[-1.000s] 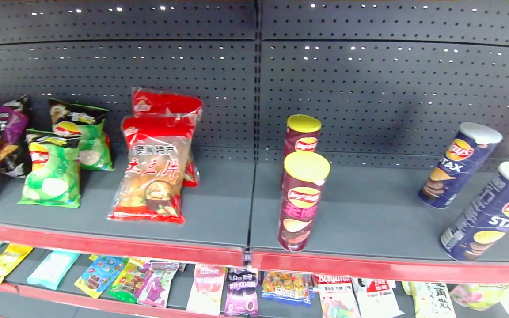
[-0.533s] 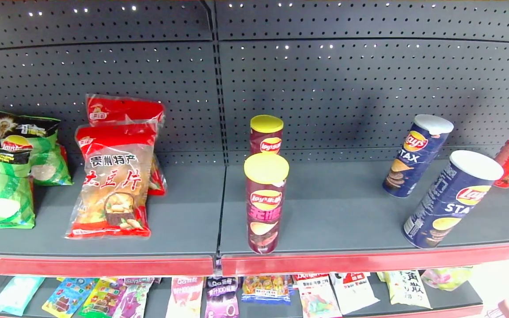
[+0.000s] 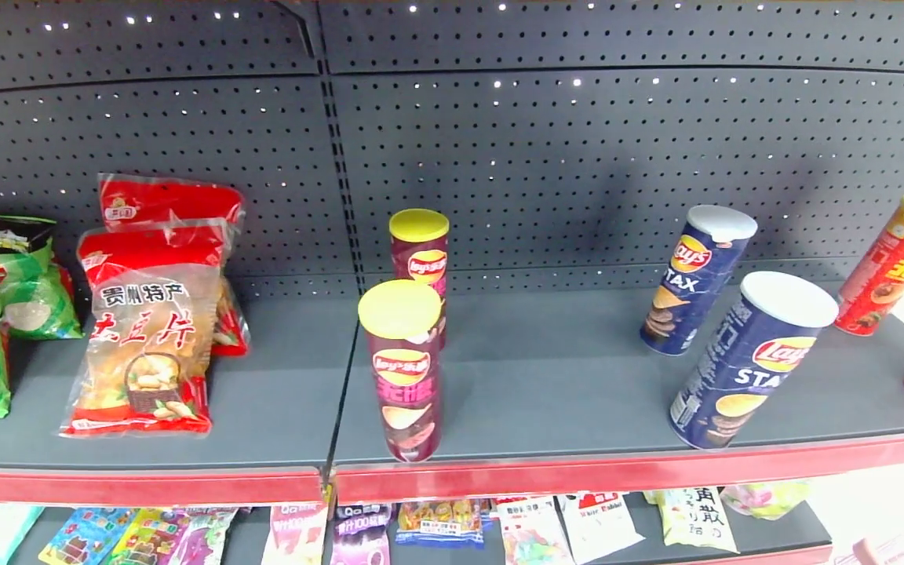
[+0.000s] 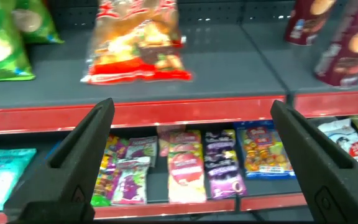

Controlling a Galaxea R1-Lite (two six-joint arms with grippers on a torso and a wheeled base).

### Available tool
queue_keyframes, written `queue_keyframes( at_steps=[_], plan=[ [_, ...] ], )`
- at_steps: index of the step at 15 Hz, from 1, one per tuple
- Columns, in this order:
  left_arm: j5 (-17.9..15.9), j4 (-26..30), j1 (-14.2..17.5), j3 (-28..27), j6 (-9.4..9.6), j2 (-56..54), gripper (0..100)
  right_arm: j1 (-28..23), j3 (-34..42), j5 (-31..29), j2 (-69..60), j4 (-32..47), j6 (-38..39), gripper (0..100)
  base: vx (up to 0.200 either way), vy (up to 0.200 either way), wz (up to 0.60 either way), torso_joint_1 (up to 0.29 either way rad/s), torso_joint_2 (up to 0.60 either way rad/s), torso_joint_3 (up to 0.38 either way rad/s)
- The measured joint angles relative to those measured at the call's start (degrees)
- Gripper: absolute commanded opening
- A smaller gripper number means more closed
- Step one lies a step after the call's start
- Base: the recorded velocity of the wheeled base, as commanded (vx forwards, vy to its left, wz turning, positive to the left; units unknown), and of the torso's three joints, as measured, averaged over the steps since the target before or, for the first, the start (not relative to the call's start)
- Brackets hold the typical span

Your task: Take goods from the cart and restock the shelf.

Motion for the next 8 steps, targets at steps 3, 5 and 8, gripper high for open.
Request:
queue_keyframes(
  at_steps=[3, 5, 8],
  plan=[
    [0.00, -0.07, -0.02, 0.00, 0.00, 0.00, 100, -0.05, 0.00, 0.00, 0.00, 0.01, -0.02, 100, 0.000, -0.200, 0.00, 0.004, 0.00, 0.004],
    [0.00, -0.05, -0.02, 0.00, 0.00, 0.00, 100, -0.05, 0.00, 0.07, 0.00, 0.00, -0.02, 100, 0.000, -0.200, 0.00, 0.000, 0.00, 0.005],
    [0.00, -0.02, -0.02, 0.00, 0.00, 0.00, 100, 0.00, 0.00, 0.90, 0.02, 0.00, -0.02, 100, 0.000, -0.200, 0.00, 0.002, 0.00, 0.002]
  ],
)
